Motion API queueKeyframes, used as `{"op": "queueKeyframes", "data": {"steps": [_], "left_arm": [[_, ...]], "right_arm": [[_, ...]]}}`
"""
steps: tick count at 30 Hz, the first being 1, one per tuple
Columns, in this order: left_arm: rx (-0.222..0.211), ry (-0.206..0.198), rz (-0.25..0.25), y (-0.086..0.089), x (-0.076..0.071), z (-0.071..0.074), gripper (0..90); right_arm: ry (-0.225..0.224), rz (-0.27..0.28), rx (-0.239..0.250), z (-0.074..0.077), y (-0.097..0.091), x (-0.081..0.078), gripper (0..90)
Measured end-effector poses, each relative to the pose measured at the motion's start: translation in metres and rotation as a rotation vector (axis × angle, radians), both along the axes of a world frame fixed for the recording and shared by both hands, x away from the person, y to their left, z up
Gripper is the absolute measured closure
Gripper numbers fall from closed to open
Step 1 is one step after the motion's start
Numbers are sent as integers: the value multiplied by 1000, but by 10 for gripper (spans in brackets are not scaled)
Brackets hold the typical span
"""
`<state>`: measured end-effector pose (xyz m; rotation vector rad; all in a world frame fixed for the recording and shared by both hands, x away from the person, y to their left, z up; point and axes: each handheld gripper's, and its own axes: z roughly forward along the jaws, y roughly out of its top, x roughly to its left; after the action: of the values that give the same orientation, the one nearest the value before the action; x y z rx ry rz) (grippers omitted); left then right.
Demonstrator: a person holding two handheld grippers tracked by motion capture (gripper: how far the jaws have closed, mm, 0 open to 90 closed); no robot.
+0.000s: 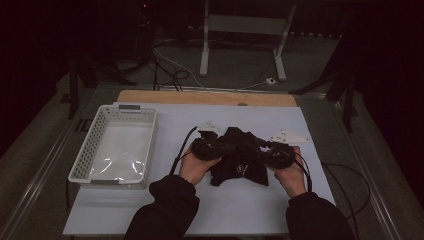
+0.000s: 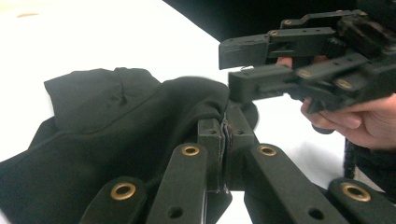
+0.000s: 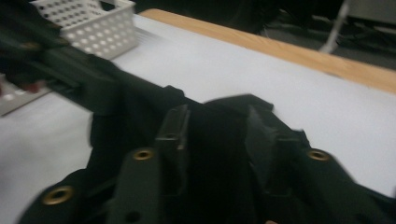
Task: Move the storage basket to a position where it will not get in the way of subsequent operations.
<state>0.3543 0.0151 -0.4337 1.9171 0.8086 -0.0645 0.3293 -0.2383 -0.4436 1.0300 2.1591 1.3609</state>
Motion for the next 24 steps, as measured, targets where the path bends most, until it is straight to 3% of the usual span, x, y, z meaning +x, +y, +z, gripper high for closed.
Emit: {"op": "queueKeyframes", "data": {"steps": [5,8,10,15,17,22,24], "left_arm": [[12,13,-14,1,2,7,882],[-7,12,-29,2,2,11,881],[-16,13,-39,2,2,14,880],[-53,20,-67,-1,2,20,880],[-52,16,-72,-3,2,22,880],[-55,14,-54,-2,5,22,875],[-58,10,-35,-1,6,21,840]], "right_arm": [[-52,93,-37,6,8,-8,492],[-67,132,-37,8,11,-10,487],[-95,184,-86,8,17,-13,469],[-119,214,-148,3,26,-15,491],[-133,227,-174,1,30,-16,540],[-136,233,-192,2,33,-20,798],[-136,231,-190,3,31,-19,834]]}}
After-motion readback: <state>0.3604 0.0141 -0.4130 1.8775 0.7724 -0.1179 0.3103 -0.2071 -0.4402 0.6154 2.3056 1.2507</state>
